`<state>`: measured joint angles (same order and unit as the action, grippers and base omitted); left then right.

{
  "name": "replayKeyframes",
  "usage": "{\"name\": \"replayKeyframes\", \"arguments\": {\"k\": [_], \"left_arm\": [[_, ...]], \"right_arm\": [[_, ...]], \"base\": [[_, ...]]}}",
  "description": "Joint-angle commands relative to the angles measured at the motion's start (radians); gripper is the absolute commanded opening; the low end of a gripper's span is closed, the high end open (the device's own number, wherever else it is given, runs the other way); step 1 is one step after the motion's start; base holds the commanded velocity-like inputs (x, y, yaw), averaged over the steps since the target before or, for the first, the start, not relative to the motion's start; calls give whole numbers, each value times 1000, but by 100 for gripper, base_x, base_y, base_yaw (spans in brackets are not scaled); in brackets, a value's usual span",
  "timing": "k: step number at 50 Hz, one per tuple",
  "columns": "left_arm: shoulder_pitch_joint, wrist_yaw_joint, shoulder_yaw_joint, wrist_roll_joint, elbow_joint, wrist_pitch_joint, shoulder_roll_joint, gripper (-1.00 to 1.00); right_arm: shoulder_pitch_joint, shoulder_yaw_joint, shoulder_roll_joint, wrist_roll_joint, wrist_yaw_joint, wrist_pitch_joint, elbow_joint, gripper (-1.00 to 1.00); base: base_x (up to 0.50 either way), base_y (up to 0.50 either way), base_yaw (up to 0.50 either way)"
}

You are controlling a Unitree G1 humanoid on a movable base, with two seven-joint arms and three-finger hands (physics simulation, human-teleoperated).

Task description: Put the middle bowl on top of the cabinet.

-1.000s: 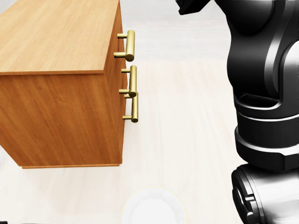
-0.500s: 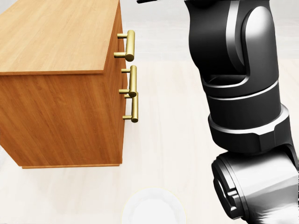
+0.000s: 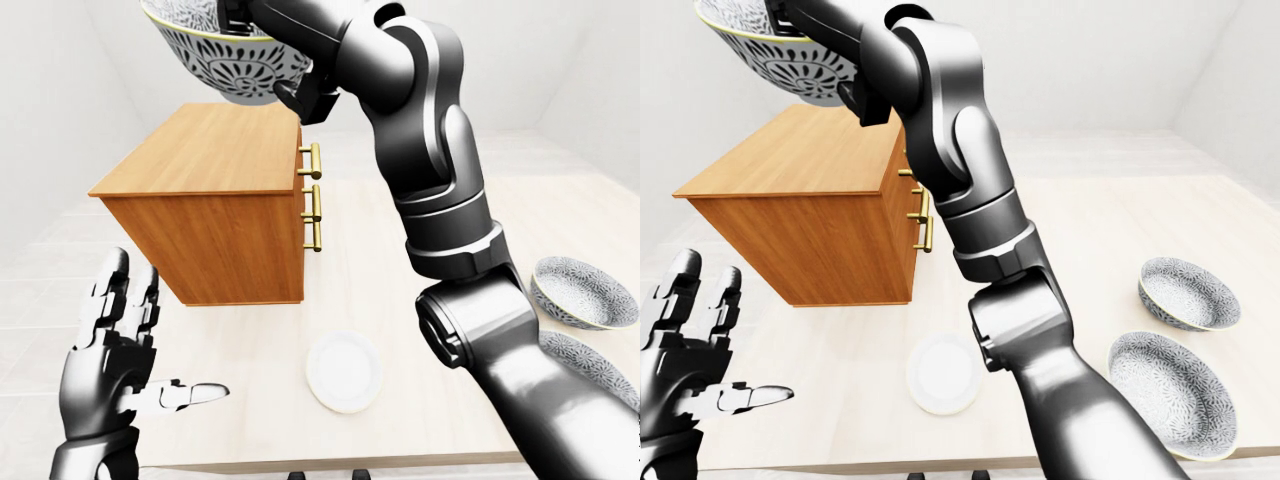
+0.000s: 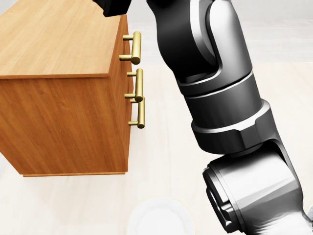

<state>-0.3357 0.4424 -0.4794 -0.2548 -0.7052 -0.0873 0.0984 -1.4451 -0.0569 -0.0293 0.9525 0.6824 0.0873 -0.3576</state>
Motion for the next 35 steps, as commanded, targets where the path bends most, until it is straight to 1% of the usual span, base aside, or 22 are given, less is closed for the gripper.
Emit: {"name": "replayKeyframes", "arguments": {"k": [1, 8, 24, 35], "left_arm": [[-2, 11, -12, -3, -4, 0, 7, 100], [3, 12, -14, 0, -4, 0, 7, 100], [3, 14, -13, 4, -15, 0, 12, 100], [1, 16, -9, 8, -6, 0, 15, 100]], "right_arm": [[-2, -10, 31, -3, -34, 0, -24, -100], [10, -23, 45, 4, -28, 0, -12, -100], [23, -19, 74, -5, -47, 0, -31, -100], [58, -38, 97, 5, -52, 0, -15, -100]], "base": [[0, 0, 0], [0, 0, 0], [0, 0, 0], [0, 0, 0]]}}
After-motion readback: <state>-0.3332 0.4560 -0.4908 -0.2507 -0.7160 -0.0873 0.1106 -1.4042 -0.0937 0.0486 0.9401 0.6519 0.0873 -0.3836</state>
